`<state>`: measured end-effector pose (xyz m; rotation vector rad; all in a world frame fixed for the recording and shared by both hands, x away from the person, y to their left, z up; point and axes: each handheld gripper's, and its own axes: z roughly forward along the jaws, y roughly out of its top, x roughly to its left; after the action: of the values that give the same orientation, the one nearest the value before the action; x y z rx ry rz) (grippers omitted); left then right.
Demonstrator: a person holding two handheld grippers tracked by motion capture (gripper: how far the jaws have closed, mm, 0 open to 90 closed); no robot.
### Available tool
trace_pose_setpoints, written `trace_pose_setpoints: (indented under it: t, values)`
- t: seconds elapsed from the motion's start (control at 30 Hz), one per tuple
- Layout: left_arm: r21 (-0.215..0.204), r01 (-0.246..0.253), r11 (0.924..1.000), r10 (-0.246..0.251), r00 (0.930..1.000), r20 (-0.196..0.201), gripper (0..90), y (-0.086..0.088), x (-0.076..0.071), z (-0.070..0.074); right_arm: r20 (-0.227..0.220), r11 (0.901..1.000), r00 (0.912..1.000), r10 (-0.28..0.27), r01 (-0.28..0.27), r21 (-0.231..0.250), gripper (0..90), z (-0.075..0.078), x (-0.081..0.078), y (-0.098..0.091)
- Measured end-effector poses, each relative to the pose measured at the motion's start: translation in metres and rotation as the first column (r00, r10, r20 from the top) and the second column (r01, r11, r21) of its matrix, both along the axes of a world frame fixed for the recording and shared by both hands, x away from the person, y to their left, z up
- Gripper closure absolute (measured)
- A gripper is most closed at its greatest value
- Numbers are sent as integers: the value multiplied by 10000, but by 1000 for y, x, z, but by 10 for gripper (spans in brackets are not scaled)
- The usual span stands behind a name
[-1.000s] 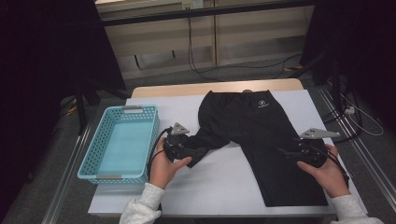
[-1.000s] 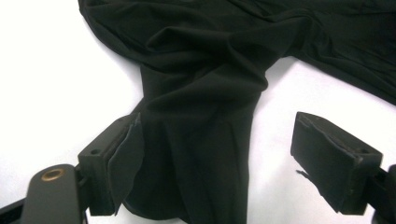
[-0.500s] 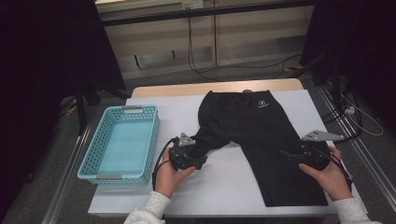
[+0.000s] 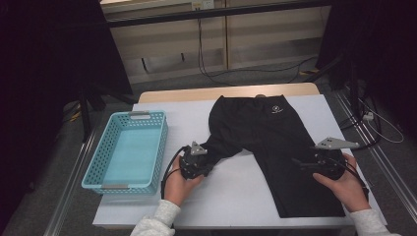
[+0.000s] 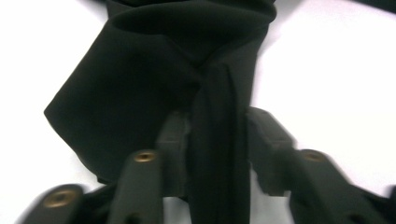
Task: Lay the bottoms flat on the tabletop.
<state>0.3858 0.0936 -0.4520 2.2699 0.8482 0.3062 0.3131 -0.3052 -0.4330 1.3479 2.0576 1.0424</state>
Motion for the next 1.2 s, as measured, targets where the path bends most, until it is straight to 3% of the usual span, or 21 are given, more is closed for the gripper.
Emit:
trace_pose_setpoints:
  t: [0.13, 0.23, 0.33, 0.47, 0.57, 0.6, 0.63, 0.67, 0.77, 0.83, 0.97, 1.0, 1.1, 1.2]
  values:
    - [-191, -32, 9998, 21, 9982, -596, 861, -3, 0, 2, 12, 10000, 10000, -27, 27, 52, 206, 0, -2, -2]
    - [-254, -52, 9997, 30, 9962, -875, 874, -7, -1, 4, -7, 10000, 10000, -28, 28, 55, 206, 0, -3, -2]
    - [-777, 154, 9969, -253, 9915, -1273, 878, -12, -5, 10, -7, 10000, 10000, 27, -27, 77, 205, 1, -3, -1]
    - [-1598, 815, 9838, -1060, 9828, -1514, 878, -27, -16, 22, 61, 9999, 9999, 109, -110, 88, 202, 2, -4, 1]
    - [-1910, 1311, 9728, -1634, 9727, -1646, 868, -39, -23, 26, 66, 9998, 9998, 193, -193, 85, 200, 2, -5, 4]
    - [-2055, 1343, 9694, -1681, 9733, -1565, 845, -41, -24, 26, 49, 9998, 9998, 201, -202, 91, 200, 2, -5, 4]
    - [-1954, 1191, 9735, -1441, 9824, -1189, 722, -42, -23, 26, 24, 9997, 9998, 199, -200, 107, 200, 2, -5, 5]
    - [-1854, 1126, 9762, -1317, 9868, -939, 531, -41, -22, 26, 71, 9997, 9997, 219, -220, 81, 199, 2, -5, 5]
    - [-2045, 891, 9748, -1058, 9917, -725, 383, -31, -17, 31, 73, 9996, 9996, 291, -291, 57, 199, 2, -5, 8]
    - [-1794, 708, 9812, -764, 9968, -246, 333, -23, -13, 35, 82, 9992, 9992, 392, -392, 46, 200, 3, -5, 10]
    - [-1947, 8, 9809, -24, 10000, -79, 266, -6, -3, 38, 4, 9988, 9988, 485, -485, -33, 198, 0, -4, 14]
    - [-1788, 6, 9839, 19, 9999, 135, 257, -2, -1, 38, -16, 9988, 9988, 493, -493, -64, 197, 0, -4, 14]
    - [-1930, -347, 9806, 355, 9994, 6, 240, 7, 4, 37, -45, 9986, 9986, 518, -518, -99, 197, -1, -4, 16]
    - [-1833, -597, 9812, 632, 9979, 132, 238, 13, 6, 36, -33, 9981, 9981, 612, -612, -112, 196, 0, -3, 19]
